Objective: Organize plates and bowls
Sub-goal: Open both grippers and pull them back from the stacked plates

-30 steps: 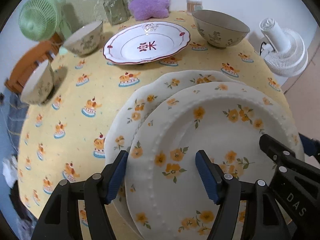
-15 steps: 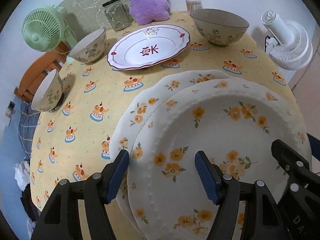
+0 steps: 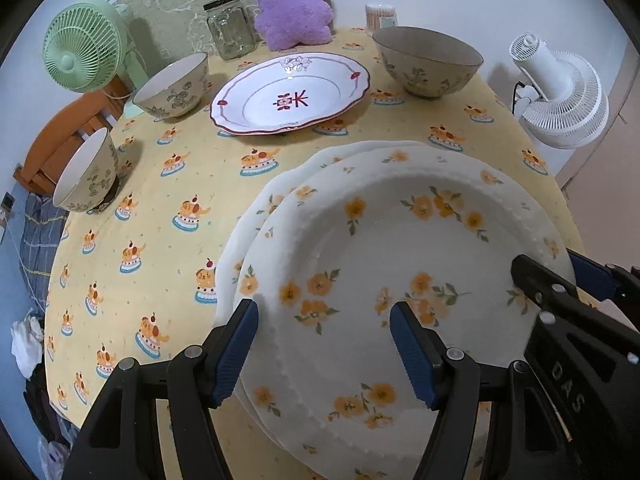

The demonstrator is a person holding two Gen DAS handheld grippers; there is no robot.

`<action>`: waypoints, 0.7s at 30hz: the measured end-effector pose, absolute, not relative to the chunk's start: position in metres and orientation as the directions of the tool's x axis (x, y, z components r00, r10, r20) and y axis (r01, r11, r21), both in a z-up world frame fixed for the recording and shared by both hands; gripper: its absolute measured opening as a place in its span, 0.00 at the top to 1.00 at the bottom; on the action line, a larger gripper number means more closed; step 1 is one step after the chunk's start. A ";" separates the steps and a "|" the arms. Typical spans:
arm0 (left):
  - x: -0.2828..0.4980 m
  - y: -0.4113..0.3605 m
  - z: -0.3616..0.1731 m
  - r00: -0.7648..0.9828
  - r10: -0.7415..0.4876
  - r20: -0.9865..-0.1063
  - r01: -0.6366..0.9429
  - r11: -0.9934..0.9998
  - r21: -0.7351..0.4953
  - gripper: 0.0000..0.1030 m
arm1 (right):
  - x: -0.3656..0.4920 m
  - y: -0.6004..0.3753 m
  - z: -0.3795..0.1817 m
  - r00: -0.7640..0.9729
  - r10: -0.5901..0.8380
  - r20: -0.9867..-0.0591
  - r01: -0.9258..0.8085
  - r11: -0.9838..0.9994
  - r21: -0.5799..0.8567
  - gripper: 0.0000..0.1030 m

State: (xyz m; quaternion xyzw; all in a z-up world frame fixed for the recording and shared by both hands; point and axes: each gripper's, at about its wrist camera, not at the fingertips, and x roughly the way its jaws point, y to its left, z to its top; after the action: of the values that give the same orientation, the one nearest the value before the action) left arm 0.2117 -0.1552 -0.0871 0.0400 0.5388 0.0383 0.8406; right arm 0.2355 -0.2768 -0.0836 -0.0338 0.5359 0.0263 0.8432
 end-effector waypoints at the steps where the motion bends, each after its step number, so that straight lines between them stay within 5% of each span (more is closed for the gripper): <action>1: 0.212 -0.154 -0.087 0.418 0.107 -0.902 -0.024 0.994 0.106 0.32 | 0.237 -0.275 -0.085 0.424 0.009 -0.906 -0.082 0.996 -0.028 0.61; 21: 0.222 -0.137 -0.082 0.419 0.101 -0.902 -0.095 0.993 0.067 0.30 | 0.256 -0.269 -0.088 0.401 0.051 -0.914 -0.112 0.994 0.006 0.55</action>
State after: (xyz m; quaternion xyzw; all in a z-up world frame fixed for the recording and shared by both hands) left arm 0.2219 -0.1372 -0.0818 0.0029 0.5357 0.0580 0.8424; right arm 0.2561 -0.2685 -0.0884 -0.0279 0.5449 0.0487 0.8366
